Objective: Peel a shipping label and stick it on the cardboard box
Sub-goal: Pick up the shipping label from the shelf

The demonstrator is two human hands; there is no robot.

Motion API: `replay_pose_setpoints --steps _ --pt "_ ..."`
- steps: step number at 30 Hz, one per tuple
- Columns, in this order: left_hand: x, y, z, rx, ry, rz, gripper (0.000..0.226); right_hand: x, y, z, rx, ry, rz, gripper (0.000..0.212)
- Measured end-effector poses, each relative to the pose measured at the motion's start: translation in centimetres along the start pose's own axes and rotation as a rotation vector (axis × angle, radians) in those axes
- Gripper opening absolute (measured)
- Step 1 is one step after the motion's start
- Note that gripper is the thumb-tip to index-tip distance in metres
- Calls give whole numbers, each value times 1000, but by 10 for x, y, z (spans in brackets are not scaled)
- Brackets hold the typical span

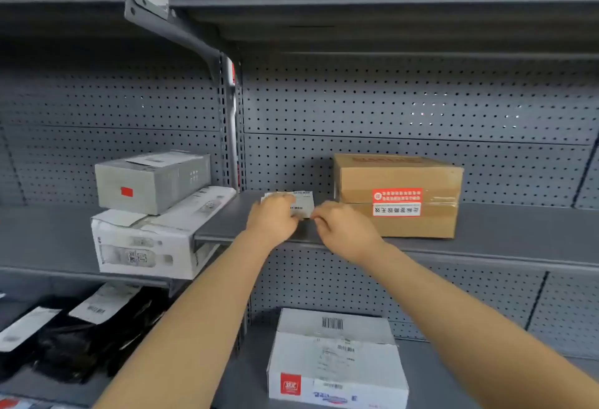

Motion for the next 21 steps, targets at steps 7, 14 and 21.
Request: replay_pose_setpoints --steps 7,14,21 --pt "-38 -1 45 -59 -173 -4 29 -22 36 25 3 19 2 26" --pt "-37 10 61 -193 -57 239 27 -32 54 41 -28 31 26 23" --pt "-29 4 59 -93 -8 151 20 -32 57 44 -101 31 99 25"
Point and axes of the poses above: each hand's wrist, its own z-axis towards the middle knuckle, its own x-axis out of the back of the hand, y = z × x, the point moved 5 cm from there along z, towards the middle knuckle, and after that the axes turned 2 degrees about -z, right-handed, at the moved point
